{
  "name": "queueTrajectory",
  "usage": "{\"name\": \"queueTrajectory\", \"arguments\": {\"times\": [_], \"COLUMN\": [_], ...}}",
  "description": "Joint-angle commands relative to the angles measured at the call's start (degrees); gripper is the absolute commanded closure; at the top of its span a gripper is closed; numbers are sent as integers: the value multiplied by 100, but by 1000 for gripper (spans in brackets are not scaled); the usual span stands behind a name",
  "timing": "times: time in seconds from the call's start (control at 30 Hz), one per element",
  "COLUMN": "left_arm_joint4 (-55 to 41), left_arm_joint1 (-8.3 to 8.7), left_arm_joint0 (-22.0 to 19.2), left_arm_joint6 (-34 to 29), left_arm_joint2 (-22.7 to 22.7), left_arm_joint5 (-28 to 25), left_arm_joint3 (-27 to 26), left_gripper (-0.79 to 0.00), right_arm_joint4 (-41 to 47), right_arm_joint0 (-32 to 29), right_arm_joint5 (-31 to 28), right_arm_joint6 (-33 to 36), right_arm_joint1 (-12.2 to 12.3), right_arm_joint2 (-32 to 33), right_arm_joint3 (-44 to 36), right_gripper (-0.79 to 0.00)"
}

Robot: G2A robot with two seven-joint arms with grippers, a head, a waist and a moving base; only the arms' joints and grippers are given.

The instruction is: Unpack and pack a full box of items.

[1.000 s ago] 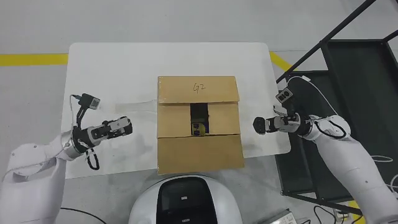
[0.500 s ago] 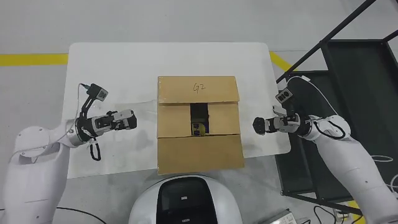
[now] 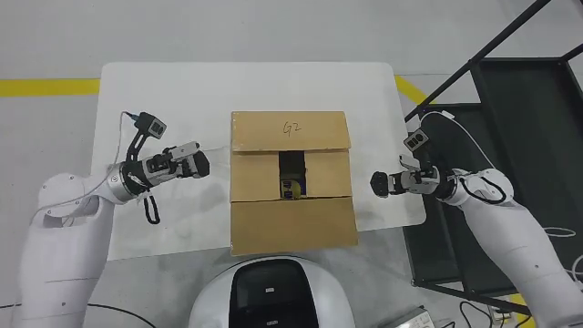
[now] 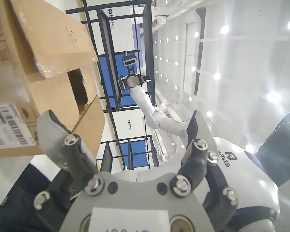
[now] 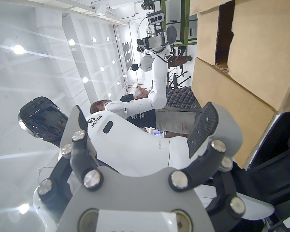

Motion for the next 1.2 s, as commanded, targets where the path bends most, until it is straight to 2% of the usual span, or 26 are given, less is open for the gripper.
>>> {"name": "queueTrajectory", "arguments": {"times": [0.0,0.23,0.43,0.67,0.87,1.1,1.17], "left_arm_joint4": [-13,-25,57,-255,-663,-1155,-1022], "left_arm_joint1": [-43,-195,-283,-349,-400,-544,-600], "left_arm_joint0": [-380,-1145,-1389,-1550,-1847,-2507,-2762], "left_arm_joint6": [-44,-112,-63,82,57,173,338], "left_arm_joint2": [335,1149,1557,1657,1653,1820,1919], "left_arm_joint5": [19,-22,-258,-673,-939,-1009,-1281], "left_arm_joint3": [384,1400,1892,2105,2139,2657,2941], "left_gripper": [-785,-785,-785,-785,-785,-785,-785], "right_arm_joint4": [0,0,0,0,0,0,0], "right_arm_joint0": [0,0,0,0,0,0,0], "right_arm_joint5": [0,0,0,0,0,0,0], "right_arm_joint6": [0,0,0,0,0,0,0], "right_arm_joint1": [0,0,0,0,0,0,0], "right_arm_joint2": [0,0,0,0,0,0,0], "right_arm_joint3": [0,0,0,0,0,0,0], "right_gripper": [-785,-785,-785,-785,-785,-785,-785]}}
